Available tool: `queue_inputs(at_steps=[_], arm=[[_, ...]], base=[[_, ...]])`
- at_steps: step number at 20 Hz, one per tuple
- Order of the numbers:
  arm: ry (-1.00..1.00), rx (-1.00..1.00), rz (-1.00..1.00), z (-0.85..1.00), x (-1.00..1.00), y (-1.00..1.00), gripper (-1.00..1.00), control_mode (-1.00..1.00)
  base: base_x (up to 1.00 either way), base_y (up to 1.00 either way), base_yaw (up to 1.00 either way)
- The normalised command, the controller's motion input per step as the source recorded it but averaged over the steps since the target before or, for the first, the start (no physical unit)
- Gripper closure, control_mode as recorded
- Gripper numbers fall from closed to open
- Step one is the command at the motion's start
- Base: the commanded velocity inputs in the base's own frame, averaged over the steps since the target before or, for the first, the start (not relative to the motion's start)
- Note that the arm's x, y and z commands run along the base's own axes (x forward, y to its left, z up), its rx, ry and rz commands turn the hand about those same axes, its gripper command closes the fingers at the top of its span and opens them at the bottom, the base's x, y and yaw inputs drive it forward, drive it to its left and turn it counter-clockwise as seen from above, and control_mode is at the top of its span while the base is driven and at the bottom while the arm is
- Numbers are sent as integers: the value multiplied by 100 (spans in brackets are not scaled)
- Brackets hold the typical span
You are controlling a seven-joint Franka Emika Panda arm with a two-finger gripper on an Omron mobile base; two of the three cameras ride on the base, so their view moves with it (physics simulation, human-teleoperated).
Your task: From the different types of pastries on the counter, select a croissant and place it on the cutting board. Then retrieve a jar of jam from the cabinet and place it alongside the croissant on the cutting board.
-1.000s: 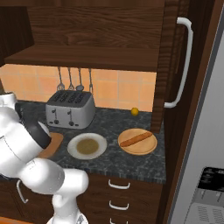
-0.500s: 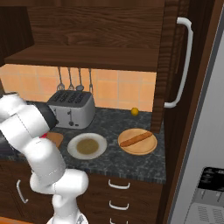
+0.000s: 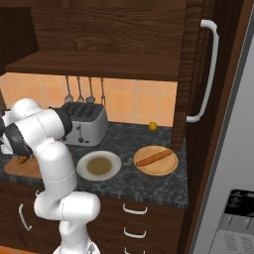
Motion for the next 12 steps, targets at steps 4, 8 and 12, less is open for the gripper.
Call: queue_inputs(at_steps=[4, 8, 12], arm=[[-1, 0, 0, -27, 2, 7, 100, -100], [-5, 0, 0, -27, -1, 0, 100, -100], [0, 0, 0, -31, -1, 0, -100, -100]], base=[[0, 0, 0], [0, 0, 0], [0, 0, 0]])
